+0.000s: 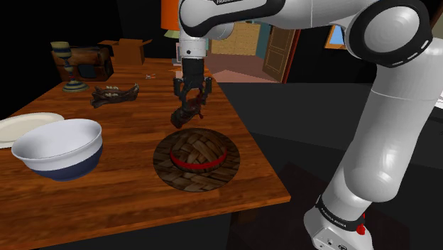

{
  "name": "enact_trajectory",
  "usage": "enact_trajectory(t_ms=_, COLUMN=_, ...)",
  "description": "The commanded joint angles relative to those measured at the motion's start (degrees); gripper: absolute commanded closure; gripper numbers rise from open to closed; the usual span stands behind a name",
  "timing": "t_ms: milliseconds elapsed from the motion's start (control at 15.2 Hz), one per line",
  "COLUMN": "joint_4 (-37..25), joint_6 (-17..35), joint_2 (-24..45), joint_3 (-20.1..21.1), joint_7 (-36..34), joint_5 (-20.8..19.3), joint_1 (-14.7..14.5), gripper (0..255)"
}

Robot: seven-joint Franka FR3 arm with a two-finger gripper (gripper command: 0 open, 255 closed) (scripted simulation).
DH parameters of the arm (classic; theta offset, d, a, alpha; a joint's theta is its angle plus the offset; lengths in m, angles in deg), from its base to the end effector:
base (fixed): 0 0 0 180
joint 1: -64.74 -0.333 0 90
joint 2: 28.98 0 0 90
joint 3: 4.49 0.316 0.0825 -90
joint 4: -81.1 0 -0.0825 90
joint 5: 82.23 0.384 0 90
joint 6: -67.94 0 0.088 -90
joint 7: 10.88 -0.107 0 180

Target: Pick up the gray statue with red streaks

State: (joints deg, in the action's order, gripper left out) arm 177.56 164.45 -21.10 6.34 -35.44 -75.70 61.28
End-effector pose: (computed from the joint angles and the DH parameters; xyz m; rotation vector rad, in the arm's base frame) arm 0.5703 0.1510 0.5038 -3.0296 0.3037 0.2635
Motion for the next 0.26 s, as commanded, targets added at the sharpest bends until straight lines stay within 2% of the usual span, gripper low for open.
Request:
enact_trajectory(t_ms=0, joint_4=-1.52, joint_6=-1.62, joint_2=-0.11, joint_3=0.01, joint_7=-0.18, joint_5=0.00, joint_1=0.00, gripper=255)
enact_trajectory(t_ms=198, joint_4=-2.40, joint_6=-2.50, joint_2=-0.11, joint_3=0.01, joint_7=-0.28, joint_5=0.00, joint_1=0.01, gripper=255)
